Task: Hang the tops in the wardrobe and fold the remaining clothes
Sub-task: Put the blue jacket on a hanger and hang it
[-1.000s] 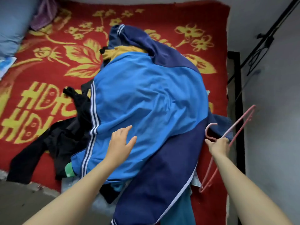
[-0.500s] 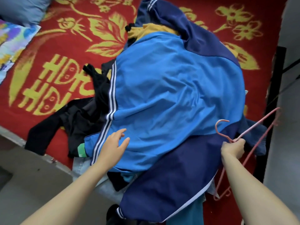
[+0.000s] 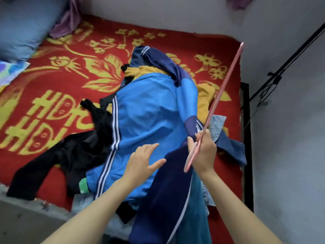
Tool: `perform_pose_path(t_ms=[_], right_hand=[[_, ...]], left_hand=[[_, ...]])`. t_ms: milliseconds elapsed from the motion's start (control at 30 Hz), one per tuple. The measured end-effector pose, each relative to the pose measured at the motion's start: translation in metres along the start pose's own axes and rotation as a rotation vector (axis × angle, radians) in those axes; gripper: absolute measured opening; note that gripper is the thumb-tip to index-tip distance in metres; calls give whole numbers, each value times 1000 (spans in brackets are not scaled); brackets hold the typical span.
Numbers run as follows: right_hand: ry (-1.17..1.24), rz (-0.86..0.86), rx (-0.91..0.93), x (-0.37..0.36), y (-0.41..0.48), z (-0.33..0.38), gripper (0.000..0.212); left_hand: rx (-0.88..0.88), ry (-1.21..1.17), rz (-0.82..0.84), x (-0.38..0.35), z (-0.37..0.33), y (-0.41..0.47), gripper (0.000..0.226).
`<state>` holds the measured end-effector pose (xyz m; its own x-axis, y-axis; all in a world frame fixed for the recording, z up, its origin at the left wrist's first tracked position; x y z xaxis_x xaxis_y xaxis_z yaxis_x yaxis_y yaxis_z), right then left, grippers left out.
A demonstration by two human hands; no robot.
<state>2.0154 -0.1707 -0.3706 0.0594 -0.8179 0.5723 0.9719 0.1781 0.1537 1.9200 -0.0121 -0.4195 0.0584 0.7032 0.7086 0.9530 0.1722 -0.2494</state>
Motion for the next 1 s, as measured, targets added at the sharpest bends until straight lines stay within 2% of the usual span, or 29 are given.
perform_pose_path(t_ms=[67, 133, 200, 267, 300, 367, 433, 500, 633, 733, 833, 933, 1000], right_hand=[[7, 26, 106, -7, -6, 47, 15], [30, 82, 160, -19, -14, 91, 19], [25, 144, 217, -36, -25, 129, 20], [7, 231, 260, -55, -34, 154, 16], [9, 260, 266, -65, -39, 164, 15], [28, 252, 248, -81, -43, 178, 11], [-10, 170, 200, -93, -40, 181, 12], [-60, 116, 136, -103, -39, 177, 22], [-208, 175, -82, -127, -43, 144, 20], [-181, 272, -244, -153, -46, 131, 43], [-202, 307, -238, -184, -44, 135, 43], [-192, 284, -177, -206, -38, 151, 15], [-188, 273, -130, -220, -32, 160, 17]], left_hand=[[-78, -125, -38, 16, -14, -1, 73], [-162, -267, -82, 37, -17, -9, 76], [-236, -342, -172, 60, -6, -21, 61], [-259, -382, -242, 83, 8, -30, 32], [-248, -417, -230, 98, 19, -34, 28], [-223, -522, -148, 128, 44, -36, 36], [-225, -515, -109, 161, 71, -34, 37], [-244, -440, -109, 193, 97, -35, 40], [-256, -268, -138, 235, 136, -42, 34], [-261, -301, -169, 261, 151, -55, 33], [-254, -354, -169, 285, 156, -72, 34], [-266, -403, -172, 312, 156, -96, 44], [-282, -411, -222, 330, 153, -116, 50]])
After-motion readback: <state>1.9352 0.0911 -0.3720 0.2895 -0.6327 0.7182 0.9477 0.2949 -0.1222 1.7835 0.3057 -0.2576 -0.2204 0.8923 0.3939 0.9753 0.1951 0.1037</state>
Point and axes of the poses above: each hand's wrist, its own y-axis towards the middle knuckle, its own x-axis out of the back of the hand, z = x × y, the point moved 4 cm from there along y, towards the middle knuckle, and after that the axes turned 8 degrees about z, right-handed, at the moved point
